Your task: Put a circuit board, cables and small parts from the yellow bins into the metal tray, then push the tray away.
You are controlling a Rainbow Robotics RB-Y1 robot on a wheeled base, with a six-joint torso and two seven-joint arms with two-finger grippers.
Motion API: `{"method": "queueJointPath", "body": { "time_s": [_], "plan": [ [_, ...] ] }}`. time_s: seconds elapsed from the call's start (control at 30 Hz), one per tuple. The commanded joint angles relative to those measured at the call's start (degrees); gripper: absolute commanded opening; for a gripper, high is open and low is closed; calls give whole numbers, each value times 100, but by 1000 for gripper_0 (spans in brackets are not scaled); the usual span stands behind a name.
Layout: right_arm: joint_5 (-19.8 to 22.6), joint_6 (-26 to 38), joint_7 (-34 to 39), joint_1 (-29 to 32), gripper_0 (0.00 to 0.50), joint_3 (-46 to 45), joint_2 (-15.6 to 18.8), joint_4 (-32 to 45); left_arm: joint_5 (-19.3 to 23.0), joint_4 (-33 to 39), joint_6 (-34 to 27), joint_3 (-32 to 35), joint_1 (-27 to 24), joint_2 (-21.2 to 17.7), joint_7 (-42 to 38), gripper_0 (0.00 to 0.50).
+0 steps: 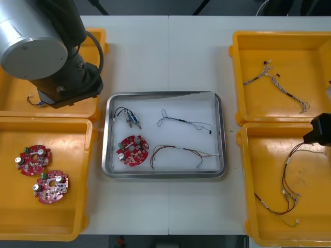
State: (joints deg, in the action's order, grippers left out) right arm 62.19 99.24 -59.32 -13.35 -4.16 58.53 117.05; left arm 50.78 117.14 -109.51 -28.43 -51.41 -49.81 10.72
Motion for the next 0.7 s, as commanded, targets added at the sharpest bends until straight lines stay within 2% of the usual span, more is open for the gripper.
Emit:
{"method": "queueJointPath", "body": {
  "time_s": [0.03, 0.27, 0.37, 0.57, 0.7],
  "plan": [
    [346, 60, -387, -616, 500, 380, -26, 169, 476, 37, 299, 294, 157, -873, 932, 500],
    [408, 60, -510, -1222, 500, 1075, -105, 433, 1039, 63, 923, 1068, 1027, -1716, 2004, 500],
    [443, 77, -598, -1530, 500, 1453, -334, 494, 1232, 72, 1073, 1656, 1669, -2006, 2610, 500],
    [443, 139, -800, -2251, 500, 2217, -668, 512, 1294, 63, 1319, 2509, 2662, -2182, 3437, 500],
    [329, 183, -906, -2717, 500, 2789, -905, 512, 1391, 19, 1468, 2975, 3154, -2200, 3533, 500]
  ]
}}
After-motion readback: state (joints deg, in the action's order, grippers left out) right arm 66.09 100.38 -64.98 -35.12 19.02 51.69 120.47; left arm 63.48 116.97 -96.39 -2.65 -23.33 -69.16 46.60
